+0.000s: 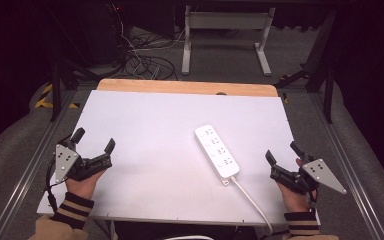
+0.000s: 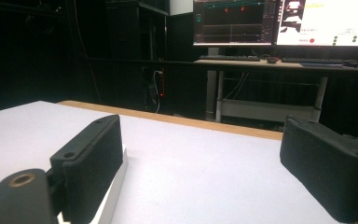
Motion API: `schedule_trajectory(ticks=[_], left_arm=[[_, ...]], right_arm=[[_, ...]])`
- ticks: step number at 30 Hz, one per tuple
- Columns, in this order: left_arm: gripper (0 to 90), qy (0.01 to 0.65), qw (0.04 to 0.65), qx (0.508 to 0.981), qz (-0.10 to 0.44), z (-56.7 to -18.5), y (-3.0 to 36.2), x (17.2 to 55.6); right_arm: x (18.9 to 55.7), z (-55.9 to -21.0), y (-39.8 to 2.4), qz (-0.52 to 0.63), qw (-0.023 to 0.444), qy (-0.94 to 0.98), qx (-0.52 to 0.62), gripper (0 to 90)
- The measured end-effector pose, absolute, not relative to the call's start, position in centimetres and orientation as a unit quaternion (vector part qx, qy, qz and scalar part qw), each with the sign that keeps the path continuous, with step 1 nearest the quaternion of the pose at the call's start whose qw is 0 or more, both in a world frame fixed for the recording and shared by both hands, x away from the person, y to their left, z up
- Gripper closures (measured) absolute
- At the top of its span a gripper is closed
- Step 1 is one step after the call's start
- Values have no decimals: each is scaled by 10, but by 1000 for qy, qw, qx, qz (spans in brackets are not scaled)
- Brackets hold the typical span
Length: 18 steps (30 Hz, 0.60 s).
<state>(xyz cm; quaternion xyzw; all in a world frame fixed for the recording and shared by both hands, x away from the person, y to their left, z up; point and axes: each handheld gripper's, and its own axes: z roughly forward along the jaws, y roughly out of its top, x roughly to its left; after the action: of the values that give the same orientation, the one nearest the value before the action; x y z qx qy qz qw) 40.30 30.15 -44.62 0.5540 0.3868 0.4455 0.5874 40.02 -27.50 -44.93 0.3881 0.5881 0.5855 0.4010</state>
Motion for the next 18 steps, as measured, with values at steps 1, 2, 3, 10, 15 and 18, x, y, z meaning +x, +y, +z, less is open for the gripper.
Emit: schedule_trajectory(ticks=[1, 2, 3, 10, 15, 18], left_arm=[[10, 387, 588, 554, 445, -446, 301, 403], [10, 386, 588, 554, 445, -446, 301, 403], [10, 386, 588, 554, 445, -446, 301, 403], [10, 385, 588, 556, 443, -446, 301, 404], [10, 386, 587, 555, 444, -446, 301, 404], [11, 386, 588, 555, 444, -446, 300, 404]], right_arm=[[400, -449, -275, 585, 401, 588, 388, 135], [400, -449, -275, 586, 401, 588, 388, 135], [400, -449, -275, 586, 401, 588, 388, 136], [400, -449, -276, 586, 400, 588, 389, 139], [399, -448, -277, 588, 401, 584, 389, 139], [398, -447, -278, 589, 402, 582, 390, 139]])
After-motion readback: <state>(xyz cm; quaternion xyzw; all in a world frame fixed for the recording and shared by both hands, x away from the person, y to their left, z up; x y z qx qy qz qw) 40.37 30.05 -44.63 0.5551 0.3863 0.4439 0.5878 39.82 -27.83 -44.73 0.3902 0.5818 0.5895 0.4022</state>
